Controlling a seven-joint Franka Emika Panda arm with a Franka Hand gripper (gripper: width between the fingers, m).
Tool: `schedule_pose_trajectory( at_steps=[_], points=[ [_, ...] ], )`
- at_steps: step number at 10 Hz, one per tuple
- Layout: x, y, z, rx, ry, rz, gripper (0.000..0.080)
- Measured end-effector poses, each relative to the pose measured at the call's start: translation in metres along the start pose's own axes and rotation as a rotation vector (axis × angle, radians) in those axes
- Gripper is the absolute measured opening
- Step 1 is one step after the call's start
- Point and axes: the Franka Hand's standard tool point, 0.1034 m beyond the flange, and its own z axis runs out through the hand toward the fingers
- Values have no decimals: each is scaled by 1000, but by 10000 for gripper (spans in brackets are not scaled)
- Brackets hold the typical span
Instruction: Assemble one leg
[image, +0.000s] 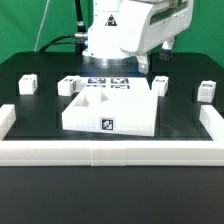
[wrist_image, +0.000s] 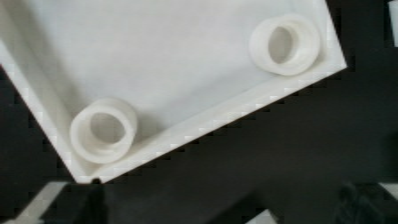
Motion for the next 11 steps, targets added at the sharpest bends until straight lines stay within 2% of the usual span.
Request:
schedule_pose_trajectory(
  at_steps=[2, 3, 4, 5, 8, 11],
  points=[
    [0, 1, 0, -7, 6, -25, 650],
    [0, 3, 4, -44, 40, -117, 650],
    [-6, -1, 15, -74, 63, -234, 650],
    [-14, -6, 23, -61, 52, -271, 650],
    [-23, -7, 27, -64, 34, -342, 650],
    [-24, -7, 28, -62, 33, -339, 650]
  ],
)
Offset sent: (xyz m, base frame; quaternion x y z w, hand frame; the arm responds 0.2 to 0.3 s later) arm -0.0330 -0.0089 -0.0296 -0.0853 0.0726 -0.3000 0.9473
